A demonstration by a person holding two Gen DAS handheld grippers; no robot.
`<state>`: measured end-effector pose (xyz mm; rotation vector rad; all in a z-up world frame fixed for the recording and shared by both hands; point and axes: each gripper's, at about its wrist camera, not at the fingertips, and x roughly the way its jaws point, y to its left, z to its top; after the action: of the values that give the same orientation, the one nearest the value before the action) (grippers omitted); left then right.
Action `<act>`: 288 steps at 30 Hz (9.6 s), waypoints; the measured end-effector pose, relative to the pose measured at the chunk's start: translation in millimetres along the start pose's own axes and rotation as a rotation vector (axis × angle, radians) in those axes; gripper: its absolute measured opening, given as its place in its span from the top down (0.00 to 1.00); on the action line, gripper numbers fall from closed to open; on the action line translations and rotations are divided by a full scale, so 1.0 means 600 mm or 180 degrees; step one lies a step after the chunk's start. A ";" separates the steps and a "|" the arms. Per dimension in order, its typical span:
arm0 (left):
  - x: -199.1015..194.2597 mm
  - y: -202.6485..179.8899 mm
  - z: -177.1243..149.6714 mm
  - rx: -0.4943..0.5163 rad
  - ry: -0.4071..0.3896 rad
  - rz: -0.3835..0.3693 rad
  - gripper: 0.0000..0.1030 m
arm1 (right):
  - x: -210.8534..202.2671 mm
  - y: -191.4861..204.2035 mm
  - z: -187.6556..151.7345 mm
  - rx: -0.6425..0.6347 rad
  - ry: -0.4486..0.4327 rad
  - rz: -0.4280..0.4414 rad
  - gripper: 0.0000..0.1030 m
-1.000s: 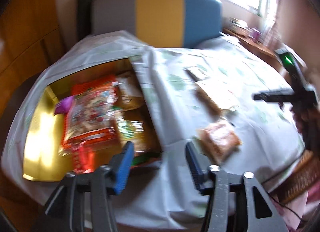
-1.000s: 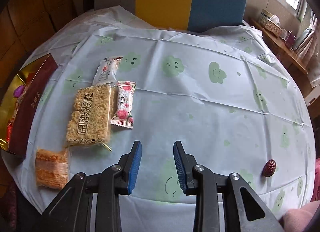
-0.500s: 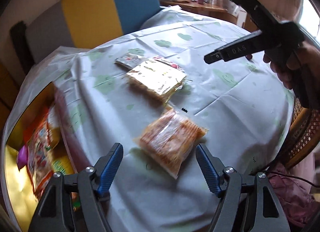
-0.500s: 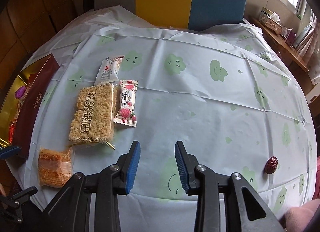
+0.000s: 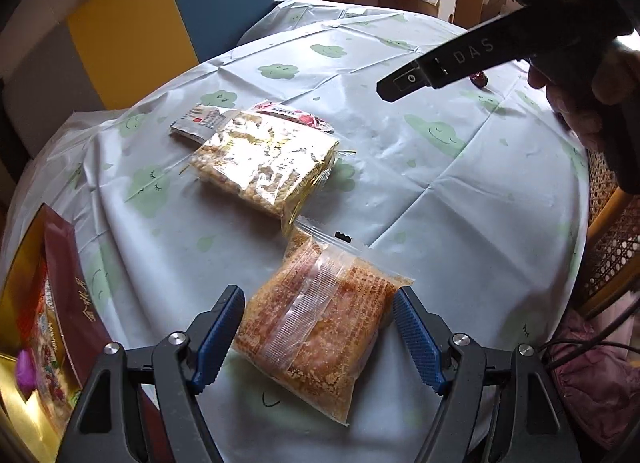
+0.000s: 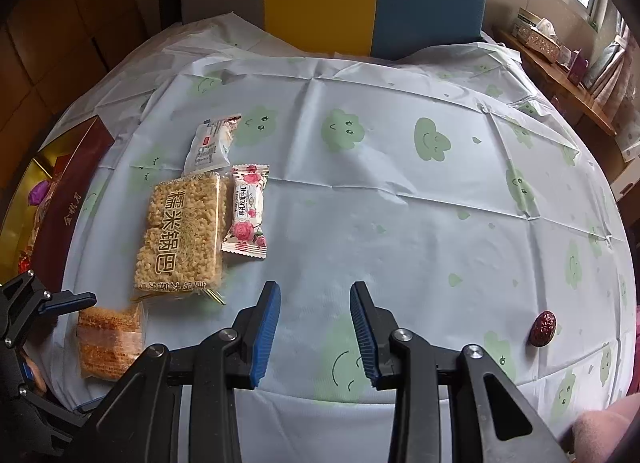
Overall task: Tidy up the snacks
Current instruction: 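Grasp the clear bag of orange crispy rice with the left tool, then lift the crispy rice bag toward the tray while the right tool grasps the pink rose candy, then lower the crispy rice bag into the gold tray and open the left tool, then carry the pink rose candy toward the gold tray with the right tool, then lower the pink rose candy into the tray and open the right tool, then withdraw the right tool from the tray back over the table, then move the left tool to the large clear crispy rice bar bag and grasp it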
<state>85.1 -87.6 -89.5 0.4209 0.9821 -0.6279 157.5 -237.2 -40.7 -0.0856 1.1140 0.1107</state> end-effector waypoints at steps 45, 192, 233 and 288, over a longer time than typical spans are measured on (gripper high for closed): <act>-0.022 0.007 -0.065 -0.0889 -0.0307 0.0177 0.40 | 0.089 0.036 0.080 0.0347 0.0156 0.0444 0.75; -0.241 0.272 -0.288 -0.3098 -0.0571 0.1813 0.47 | -0.044 0.239 0.054 -0.0401 -0.0181 0.0755 0.79; -0.239 0.266 -0.290 -0.3069 -0.0606 0.1849 0.47 | -0.014 0.399 0.037 -0.0574 -0.0338 0.1077 0.71; -0.201 0.151 -0.164 -0.2120 -0.0556 0.1454 0.47 | 0.018 -0.067 -0.016 0.0571 0.0087 -0.0581 0.66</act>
<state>34.1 74.6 -29.4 -0.0115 0.8318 0.0894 159.1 -277.7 -54.1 -0.0282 1.1337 -0.1537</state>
